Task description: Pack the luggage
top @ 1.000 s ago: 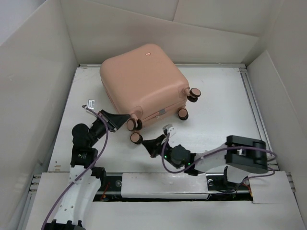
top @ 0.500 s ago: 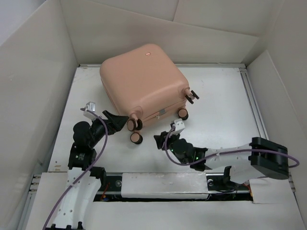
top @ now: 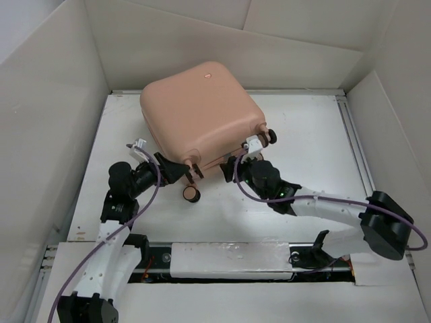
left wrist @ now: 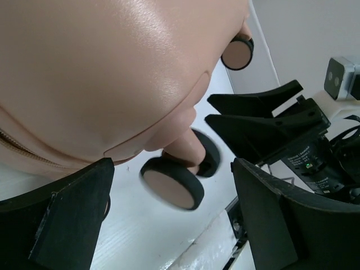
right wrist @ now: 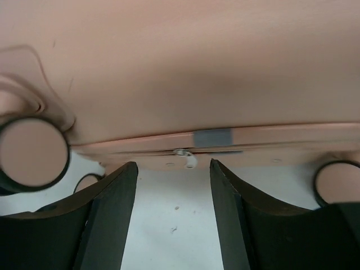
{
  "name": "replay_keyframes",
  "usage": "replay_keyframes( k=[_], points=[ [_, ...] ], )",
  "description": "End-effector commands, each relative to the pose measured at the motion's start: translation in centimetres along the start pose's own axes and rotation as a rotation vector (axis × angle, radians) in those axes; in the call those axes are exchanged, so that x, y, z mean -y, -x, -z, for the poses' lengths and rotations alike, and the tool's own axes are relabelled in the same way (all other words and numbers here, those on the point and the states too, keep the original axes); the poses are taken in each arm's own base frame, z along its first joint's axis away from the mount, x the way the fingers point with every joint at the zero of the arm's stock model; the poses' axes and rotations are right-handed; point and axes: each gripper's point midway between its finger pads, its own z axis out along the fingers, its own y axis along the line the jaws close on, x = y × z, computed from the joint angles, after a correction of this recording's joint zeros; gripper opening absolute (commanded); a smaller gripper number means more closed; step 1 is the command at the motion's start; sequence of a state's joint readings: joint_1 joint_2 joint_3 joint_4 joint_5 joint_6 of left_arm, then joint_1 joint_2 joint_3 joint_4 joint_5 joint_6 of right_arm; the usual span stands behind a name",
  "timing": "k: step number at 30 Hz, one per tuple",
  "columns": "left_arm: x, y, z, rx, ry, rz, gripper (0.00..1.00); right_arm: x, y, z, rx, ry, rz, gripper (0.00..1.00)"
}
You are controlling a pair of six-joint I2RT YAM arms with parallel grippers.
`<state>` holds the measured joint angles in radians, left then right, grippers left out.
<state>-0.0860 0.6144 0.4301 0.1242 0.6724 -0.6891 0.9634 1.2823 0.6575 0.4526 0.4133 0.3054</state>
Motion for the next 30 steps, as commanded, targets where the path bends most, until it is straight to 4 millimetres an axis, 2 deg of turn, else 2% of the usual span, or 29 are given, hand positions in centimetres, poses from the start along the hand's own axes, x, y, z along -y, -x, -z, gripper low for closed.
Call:
replay_keyframes(
  k=[1, 2, 5, 6, 8, 12, 14, 15, 17, 18, 19, 20, 21, 24, 28, 30],
  points=[
    [1.1, -0.4, -0.4, -0.037, -0.084, -0.039, 0.83, -2.4, -0.1, -1.6, -0.046, 0.122, 0.087, 0.60],
    [1.3, -0.3, -0.5, -0.044, -0.090, -0.038, 0.82, -2.5, -0.7, -1.7, -0.062, 0.130, 0.091, 0.60],
    [1.0, -0.4, -0.7, -0.063, -0.085, -0.047, 0.81, -2.3, -0.4, -2.5, -0.035, 0.138, 0.054, 0.60],
    [1.1, -0.3, -0.7, -0.058, -0.090, -0.052, 0.81, -1.5, -0.7, -2.9, -0.035, 0.135, 0.050, 0.58],
    [0.7, -0.5, -1.0, -0.071, -0.078, -0.038, 0.81, -1.5, -1.5, -3.2, -0.039, 0.181, 0.014, 0.52],
    [-0.6, -0.7, -1.4, -0.064, -0.036, -0.020, 0.78, -0.6, -2.0, -4.2, -0.025, 0.218, -0.041, 0.54],
    [-0.4, -0.2, -1.7, -0.049, -0.050, -0.019, 0.78, -0.8, -2.1, -4.8, -0.027, 0.262, -0.045, 0.56],
    [-0.7, -0.4, -1.9, -0.051, -0.048, -0.003, 0.78, -1.2, -2.9, -5.3, -0.038, 0.287, -0.044, 0.56],
    [0.0, -0.1, -2.5, -0.048, -0.060, -0.011, 0.78, -1.0, -3.1, -5.9, -0.038, 0.318, -0.046, 0.56],
    [1.1, -1.8, -3.5, -0.110, -0.076, -0.011, 0.78, -1.4, -3.0, -6.2, -0.022, 0.337, -0.056, 0.56],
    [1.8, -2.4, -4.0, -0.125, -0.080, -0.019, 0.78, -1.3, -2.2, -6.3, 0.006, 0.347, -0.067, 0.54],
    [2.4, -1.6, -5.0, -0.086, -0.053, -0.038, 0.78, -0.7, -2.5, -6.3, 0.012, 0.344, -0.068, 0.53],
    [3.5, -3.1, -5.7, -0.124, -0.064, -0.048, 0.78, -0.6, -2.6, -6.0, 0.016, 0.359, -0.086, 0.51],
    [3.6, -2.3, -6.3, -0.089, -0.035, -0.056, 0.77, -1.3, -2.3, -5.9, 0.030, 0.422, -0.103, 0.51],
    [2.9, -1.9, -6.5, -0.061, 0.006, -0.045, 0.72, -1.6, -4.2, -5.5, 0.007, 0.469, -0.098, 0.53],
    [3.4, -1.3, -6.2, -0.040, 0.000, -0.051, 0.72, -1.5, -4.4, -5.1, 0.028, 0.477, -0.107, 0.54]
  ],
)
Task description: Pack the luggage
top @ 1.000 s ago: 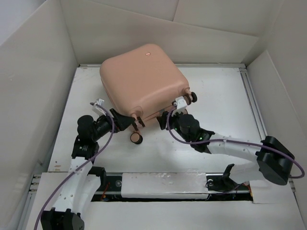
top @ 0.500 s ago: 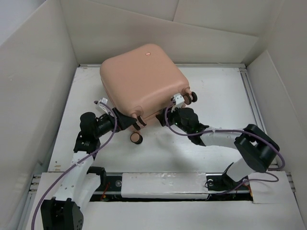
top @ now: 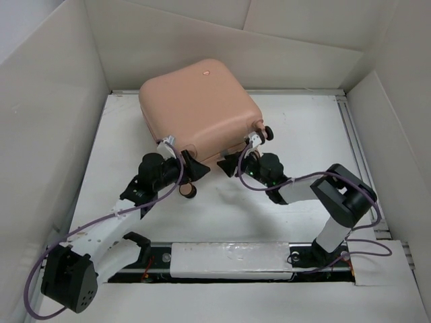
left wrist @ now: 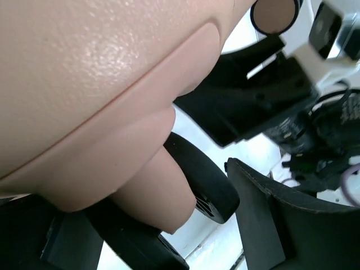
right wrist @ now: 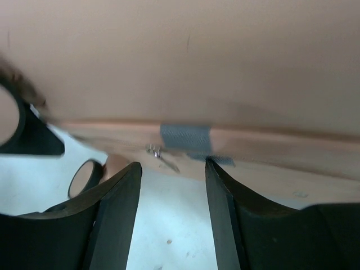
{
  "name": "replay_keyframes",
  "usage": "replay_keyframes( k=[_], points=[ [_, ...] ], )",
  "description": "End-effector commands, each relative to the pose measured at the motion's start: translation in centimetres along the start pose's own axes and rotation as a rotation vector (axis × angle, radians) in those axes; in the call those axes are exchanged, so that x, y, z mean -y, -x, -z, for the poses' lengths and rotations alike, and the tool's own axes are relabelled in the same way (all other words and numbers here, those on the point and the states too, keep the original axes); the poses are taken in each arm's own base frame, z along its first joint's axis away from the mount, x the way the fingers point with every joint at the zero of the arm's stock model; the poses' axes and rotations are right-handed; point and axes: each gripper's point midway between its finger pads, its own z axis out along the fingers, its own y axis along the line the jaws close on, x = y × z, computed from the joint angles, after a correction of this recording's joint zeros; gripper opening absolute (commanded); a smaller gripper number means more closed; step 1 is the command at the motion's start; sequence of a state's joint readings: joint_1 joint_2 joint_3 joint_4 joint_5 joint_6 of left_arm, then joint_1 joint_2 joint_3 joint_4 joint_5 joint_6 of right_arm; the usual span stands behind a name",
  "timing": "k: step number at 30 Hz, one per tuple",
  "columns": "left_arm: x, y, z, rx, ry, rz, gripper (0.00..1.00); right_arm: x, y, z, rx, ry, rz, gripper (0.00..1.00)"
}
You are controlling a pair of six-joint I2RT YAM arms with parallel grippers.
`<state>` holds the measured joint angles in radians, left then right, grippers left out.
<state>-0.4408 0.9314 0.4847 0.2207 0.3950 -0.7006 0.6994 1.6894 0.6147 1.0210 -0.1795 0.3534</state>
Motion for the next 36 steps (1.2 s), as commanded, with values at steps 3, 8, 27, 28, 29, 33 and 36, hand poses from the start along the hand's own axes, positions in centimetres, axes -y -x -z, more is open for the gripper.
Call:
replay_keyframes(
  k=[3, 8, 27, 28, 29, 33, 36],
  points=[
    [3.0, 5.1, 1.7, 0.204, -0.026, -0.057, 0.74, -2.4, 0.7, 1.4, 0.064, 0.109, -0.007, 0.58],
    [2.3, 6.4, 3.1, 0.259, 0.060, -0.088, 0.80, -2.4, 1.5, 1.7, 0.051, 0.083, 0.005, 0.63],
    [4.0, 6.2, 1.8, 0.186, -0.013, -0.108, 0.00, -0.2, 2.0, -1.8, 0.060, 0.004, 0.058, 0.56],
    [4.5, 6.1, 1.8, 0.177, -0.038, -0.113, 0.00, -0.2, 2.4, -1.9, 0.076, 0.000, 0.060, 0.55],
    [4.9, 6.2, 1.8, 0.181, -0.056, -0.119, 0.00, -0.1, 2.8, -1.9, 0.092, -0.010, 0.061, 0.54],
    [5.2, 5.1, 1.7, 0.146, -0.103, -0.090, 0.00, -0.1, 2.8, -2.1, 0.109, -0.003, 0.053, 0.40],
    [6.5, 4.8, 1.7, 0.119, -0.174, -0.098, 0.00, -0.3, 2.9, -2.4, 0.141, -0.004, 0.027, 0.29]
  ],
)
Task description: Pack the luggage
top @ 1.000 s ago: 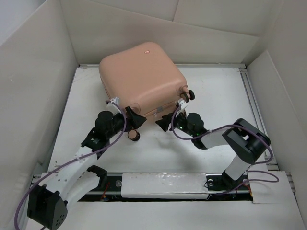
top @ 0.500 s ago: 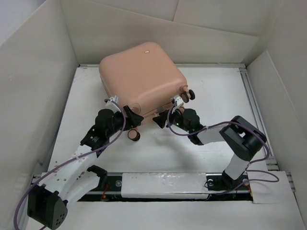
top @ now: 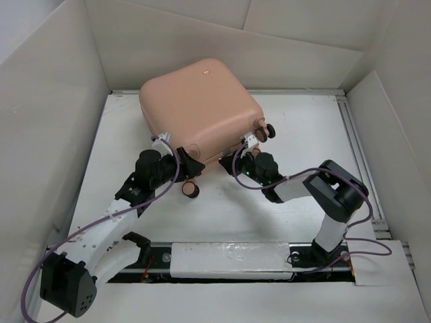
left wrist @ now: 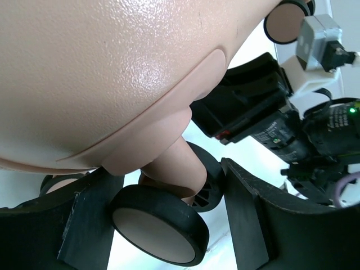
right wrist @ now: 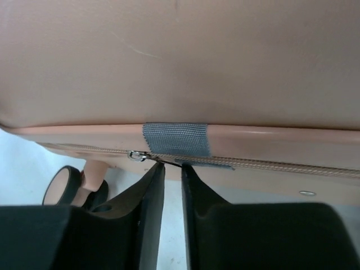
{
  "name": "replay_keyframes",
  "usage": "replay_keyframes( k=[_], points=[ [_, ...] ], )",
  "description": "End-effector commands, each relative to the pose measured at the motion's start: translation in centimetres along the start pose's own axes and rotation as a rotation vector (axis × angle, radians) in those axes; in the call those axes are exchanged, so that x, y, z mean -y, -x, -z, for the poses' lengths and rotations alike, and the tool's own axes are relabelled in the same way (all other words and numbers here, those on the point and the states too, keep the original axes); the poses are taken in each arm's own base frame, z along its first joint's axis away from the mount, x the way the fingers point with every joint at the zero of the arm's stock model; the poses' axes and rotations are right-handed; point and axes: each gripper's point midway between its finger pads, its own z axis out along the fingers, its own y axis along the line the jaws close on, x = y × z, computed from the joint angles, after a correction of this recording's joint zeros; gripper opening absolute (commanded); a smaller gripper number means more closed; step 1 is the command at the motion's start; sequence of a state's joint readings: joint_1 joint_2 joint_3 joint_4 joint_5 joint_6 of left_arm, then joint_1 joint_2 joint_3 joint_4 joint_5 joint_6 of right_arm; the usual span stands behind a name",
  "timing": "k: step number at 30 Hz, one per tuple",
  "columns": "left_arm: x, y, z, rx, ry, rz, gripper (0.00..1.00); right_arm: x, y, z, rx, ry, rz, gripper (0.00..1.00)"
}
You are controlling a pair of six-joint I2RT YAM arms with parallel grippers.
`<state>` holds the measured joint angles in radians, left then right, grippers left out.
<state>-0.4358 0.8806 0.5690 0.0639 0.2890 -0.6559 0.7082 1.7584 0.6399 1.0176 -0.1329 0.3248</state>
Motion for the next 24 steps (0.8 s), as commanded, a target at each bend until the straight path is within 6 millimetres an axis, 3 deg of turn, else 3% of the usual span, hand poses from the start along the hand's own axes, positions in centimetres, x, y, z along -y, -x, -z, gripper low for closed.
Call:
replay_keyframes(
  k=[1, 4, 5, 6, 7, 8, 12, 14, 16, 17, 19, 21, 22, 24],
  points=[
    [6.5, 2.6, 0.7, 0.054, -0.280, -0.052, 0.00, -1.7, 4.7, -1.2, 0.189, 0.053, -0.006, 0.22],
    [7.6, 2.0, 0.4, 0.022, -0.322, -0.064, 0.00, -2.3, 4.9, -0.8, 0.223, 0.070, -0.050, 0.12],
    [7.8, 1.6, 0.1, 0.011, -0.320, -0.065, 0.00, -2.5, 5.3, -0.6, 0.252, 0.084, -0.058, 0.03],
    [8.4, 2.3, -0.2, 0.042, -0.309, -0.079, 0.00, -2.9, 5.2, -0.4, 0.262, 0.086, -0.078, 0.00],
    [8.7, 2.2, -0.5, 0.040, -0.304, -0.081, 0.00, -3.1, 4.5, -0.1, 0.257, 0.074, -0.083, 0.00],
    [8.6, 1.2, -1.1, 0.011, -0.296, -0.080, 0.00, -3.6, 5.1, 0.4, 0.283, 0.084, -0.095, 0.00],
    [10.5, 2.1, -1.8, 0.017, -0.370, -0.045, 0.00, -5.7, 4.1, 2.5, 0.285, 0.084, -0.121, 0.00],
    [12.8, 2.5, -1.8, 0.014, -0.428, -0.036, 0.00, -7.5, 2.7, 3.3, 0.266, 0.093, -0.132, 0.00],
    [14.9, 1.0, -2.6, -0.035, -0.459, -0.047, 0.00, -9.0, 2.1, 3.4, 0.262, 0.100, -0.141, 0.00],
    [16.7, 1.6, -2.5, -0.028, -0.483, -0.055, 0.00, -10.2, 1.3, 3.8, 0.245, 0.112, -0.144, 0.00],
    [18.1, 1.2, -2.4, -0.045, -0.492, -0.069, 0.00, -9.3, 0.6, 4.1, 0.240, 0.065, -0.147, 0.00],
    [17.8, 1.6, -2.2, -0.029, -0.462, -0.073, 0.00, -7.4, 0.0, 5.2, 0.238, 0.004, -0.146, 0.00],
    [17.9, 2.3, -1.1, 0.002, -0.462, -0.072, 0.00, -6.8, 0.9, 5.7, 0.260, -0.008, -0.148, 0.00],
    [16.4, 2.8, -0.4, 0.041, -0.401, -0.070, 0.00, -4.1, 1.4, 6.3, 0.250, -0.057, -0.138, 0.12]
  ],
)
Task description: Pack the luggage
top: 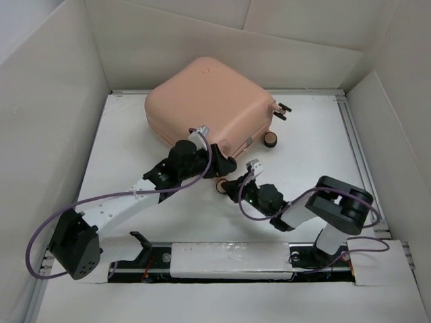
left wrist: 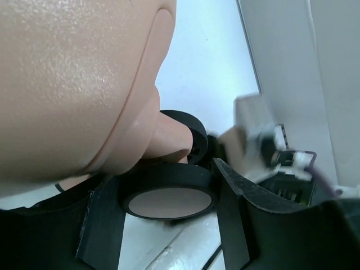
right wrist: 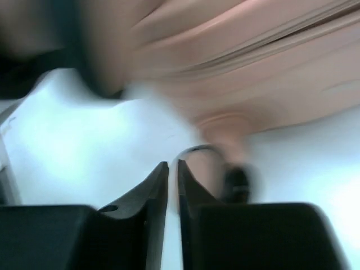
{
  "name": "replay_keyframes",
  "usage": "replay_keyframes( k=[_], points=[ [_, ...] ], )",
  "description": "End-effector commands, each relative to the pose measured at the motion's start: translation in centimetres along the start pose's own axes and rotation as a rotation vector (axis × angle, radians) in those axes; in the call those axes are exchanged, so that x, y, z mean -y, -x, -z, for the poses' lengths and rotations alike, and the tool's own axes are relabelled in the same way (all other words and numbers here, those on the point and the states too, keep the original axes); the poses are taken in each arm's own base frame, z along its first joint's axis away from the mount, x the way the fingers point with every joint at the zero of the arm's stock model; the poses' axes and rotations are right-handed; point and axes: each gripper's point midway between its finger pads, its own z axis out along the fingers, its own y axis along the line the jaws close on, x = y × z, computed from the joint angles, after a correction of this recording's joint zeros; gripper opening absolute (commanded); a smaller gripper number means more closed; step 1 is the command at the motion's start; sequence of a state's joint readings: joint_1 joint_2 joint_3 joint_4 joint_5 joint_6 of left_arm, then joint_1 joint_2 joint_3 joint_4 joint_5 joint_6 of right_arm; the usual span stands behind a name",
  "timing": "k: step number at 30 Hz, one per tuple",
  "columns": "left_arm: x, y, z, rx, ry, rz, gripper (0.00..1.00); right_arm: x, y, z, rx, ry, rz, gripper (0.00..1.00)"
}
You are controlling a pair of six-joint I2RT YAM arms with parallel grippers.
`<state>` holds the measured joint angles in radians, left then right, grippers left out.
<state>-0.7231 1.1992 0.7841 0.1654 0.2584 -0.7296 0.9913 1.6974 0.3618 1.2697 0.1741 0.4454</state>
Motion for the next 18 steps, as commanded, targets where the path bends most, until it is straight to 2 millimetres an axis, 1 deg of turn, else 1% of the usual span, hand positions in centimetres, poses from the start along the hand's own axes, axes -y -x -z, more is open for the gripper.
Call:
replay_keyframes(
  k=[1, 2, 3, 5, 6, 7, 8, 10, 11, 12, 13, 14, 15, 16, 18],
  points=[
    [7.8, 6.1, 5.2, 0.230, -0.233, -0.087, 0.00, 2.1, 6.7, 0.4, 0.194, -0.043, -0.026, 0.21],
    [7.9, 6.7, 6.5, 0.265, -0.236, -0.088, 0.00, 3.2, 6.4, 0.7, 0.148, -0.072, -0.019, 0.37],
    [7.4, 6.4, 6.7, 0.268, -0.223, -0.084, 0.00, 4.9, 7.1, 0.7, 0.147, -0.112, 0.014, 0.43],
    [7.6, 6.3, 7.7, 0.285, -0.239, -0.089, 0.00, 5.8, 7.7, 0.9, 0.126, -0.123, 0.046, 0.53],
    [7.2, 6.3, 7.9, 0.292, -0.233, -0.087, 0.00, 6.4, 8.0, 1.0, 0.125, -0.131, 0.055, 0.54],
    [6.7, 5.9, 7.6, 0.278, -0.220, -0.083, 0.00, 7.8, 8.8, 1.0, 0.135, -0.156, 0.071, 0.54],
    [6.6, 6.0, 7.6, 0.285, -0.213, -0.081, 0.00, 7.4, 9.7, 0.8, 0.146, -0.121, 0.074, 0.55],
    [6.3, 5.7, 7.5, 0.279, -0.207, -0.080, 0.00, 8.1, 9.5, 0.2, 0.091, -0.095, 0.097, 0.56],
    [6.2, 5.5, 7.4, 0.273, -0.214, -0.081, 0.00, 7.4, 10.1, -0.5, 0.074, -0.032, 0.110, 0.58],
    [6.2, 5.6, 7.1, 0.275, -0.216, -0.082, 0.00, 7.4, 9.6, -0.9, 0.048, -0.016, 0.116, 0.60],
    [6.4, 5.4, 7.2, 0.265, -0.226, -0.075, 0.00, 7.0, 9.8, -1.1, 0.048, 0.005, 0.138, 0.60],
    [6.4, 5.5, 6.9, 0.266, -0.227, -0.075, 0.00, 7.0, 9.2, -1.2, 0.030, 0.015, 0.136, 0.61],
    [6.1, 5.0, 6.8, 0.252, -0.226, -0.075, 0.00, 6.9, 9.7, -1.4, 0.041, 0.019, 0.147, 0.61],
    [6.3, 5.2, 6.8, 0.258, -0.232, -0.077, 0.00, 6.9, 9.3, -1.6, 0.036, 0.027, 0.147, 0.63],
    [5.9, 4.8, 6.6, 0.251, -0.225, -0.074, 0.00, 7.0, 9.9, -2.1, 0.042, 0.051, 0.151, 0.63]
  ],
)
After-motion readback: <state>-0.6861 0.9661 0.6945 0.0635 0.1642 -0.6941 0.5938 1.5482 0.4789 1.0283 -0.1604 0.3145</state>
